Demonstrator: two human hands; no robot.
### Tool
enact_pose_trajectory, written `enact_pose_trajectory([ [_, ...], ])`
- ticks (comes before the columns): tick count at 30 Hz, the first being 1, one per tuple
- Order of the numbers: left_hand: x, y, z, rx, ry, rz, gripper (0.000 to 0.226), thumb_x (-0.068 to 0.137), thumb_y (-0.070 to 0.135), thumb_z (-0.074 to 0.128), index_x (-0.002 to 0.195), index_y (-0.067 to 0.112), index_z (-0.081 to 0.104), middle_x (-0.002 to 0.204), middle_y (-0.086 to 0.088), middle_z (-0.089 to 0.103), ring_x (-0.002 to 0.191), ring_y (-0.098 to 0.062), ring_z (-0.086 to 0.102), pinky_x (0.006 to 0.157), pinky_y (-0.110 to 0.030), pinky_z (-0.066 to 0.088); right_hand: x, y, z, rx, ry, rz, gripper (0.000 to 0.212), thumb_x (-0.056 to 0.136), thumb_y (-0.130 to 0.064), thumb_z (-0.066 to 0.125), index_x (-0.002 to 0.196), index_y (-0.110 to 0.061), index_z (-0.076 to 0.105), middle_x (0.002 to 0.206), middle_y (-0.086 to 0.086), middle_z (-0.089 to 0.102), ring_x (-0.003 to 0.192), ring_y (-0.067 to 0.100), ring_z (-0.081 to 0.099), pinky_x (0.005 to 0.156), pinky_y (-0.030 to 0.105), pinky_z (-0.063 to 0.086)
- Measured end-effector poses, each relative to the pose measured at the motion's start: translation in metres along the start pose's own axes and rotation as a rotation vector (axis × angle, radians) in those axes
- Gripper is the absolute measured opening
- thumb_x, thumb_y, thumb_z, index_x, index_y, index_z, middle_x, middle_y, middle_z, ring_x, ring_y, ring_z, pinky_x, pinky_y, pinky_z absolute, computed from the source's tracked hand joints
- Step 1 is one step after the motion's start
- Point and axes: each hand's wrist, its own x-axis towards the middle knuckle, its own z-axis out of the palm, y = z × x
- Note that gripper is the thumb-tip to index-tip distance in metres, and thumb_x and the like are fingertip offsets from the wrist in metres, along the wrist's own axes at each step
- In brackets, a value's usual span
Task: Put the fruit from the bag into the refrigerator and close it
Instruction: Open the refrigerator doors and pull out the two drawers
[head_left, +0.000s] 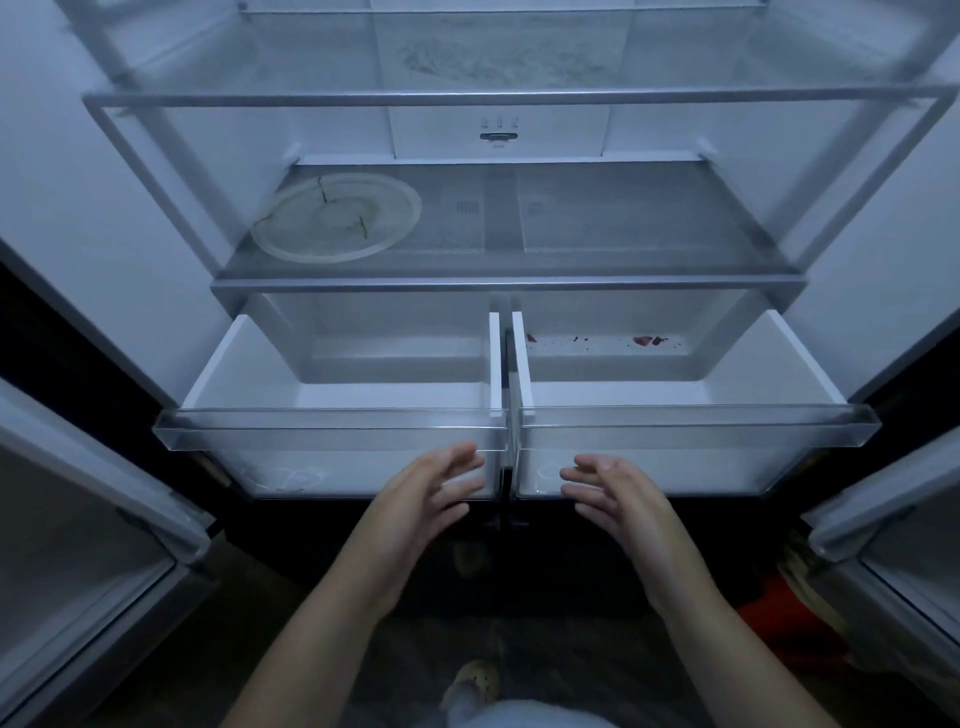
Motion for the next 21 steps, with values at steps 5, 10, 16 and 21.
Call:
enact_pose_trajectory([
  [5, 0.009, 0.014, 0.002, 0.956, 0.225, 0.687, 0.029, 0.095, 0.031, 0.045, 0.123, 0.030, 0.054, 0.123, 0.018, 0.054, 0.116, 0.001, 0.047, 0.096, -0.016, 0.038, -0.003, -0.023, 0.002, -0.721, 0.097, -0.677, 0.018, 0.095, -0.023, 0.051, 0.111, -0.024, 0.059, 0.110, -0.013, 0.060, 0.107, 0.001, 0.054, 0.092, 0.015, 0.040],
  [10, 0.037, -0.006, -0.004, 1.523, 0.252, 0.712, 0.055, 0.092, 0.046, 0.032, 0.139, 0.019, 0.042, 0.142, -0.005, 0.046, 0.135, -0.025, 0.036, 0.111, -0.043, 0.024, 0.022, -0.018, 0.002, -1.303, 0.120, -0.801, 0.052, 0.091, -0.046, 0.037, 0.136, -0.022, 0.043, 0.140, 0.002, 0.042, 0.134, 0.021, 0.033, 0.112, 0.042, 0.027],
  [16, 0.043, -0.020, 0.001, 1.616, 0.315, 0.683, 0.059, 0.090, 0.049, 0.032, 0.136, 0.015, 0.047, 0.134, -0.006, 0.052, 0.130, -0.026, 0.043, 0.111, -0.047, 0.027, 0.030, -0.001, 0.004, -1.402, 0.132, -0.784, 0.055, 0.089, -0.038, 0.052, 0.138, -0.018, 0.040, 0.136, 0.007, 0.046, 0.133, 0.025, 0.035, 0.116, 0.047, 0.016],
  [21, 0.041, -0.019, 0.010, 1.559, 0.351, 0.647, 0.061, 0.087, 0.051, 0.031, 0.133, 0.015, 0.047, 0.130, -0.006, 0.051, 0.127, -0.026, 0.042, 0.111, -0.047, 0.027, 0.030, -0.005, 0.007, -1.407, 0.147, -0.798, 0.057, 0.082, -0.031, 0.065, 0.134, -0.015, 0.047, 0.127, 0.009, 0.051, 0.122, 0.029, 0.045, 0.110, 0.050, 0.024],
])
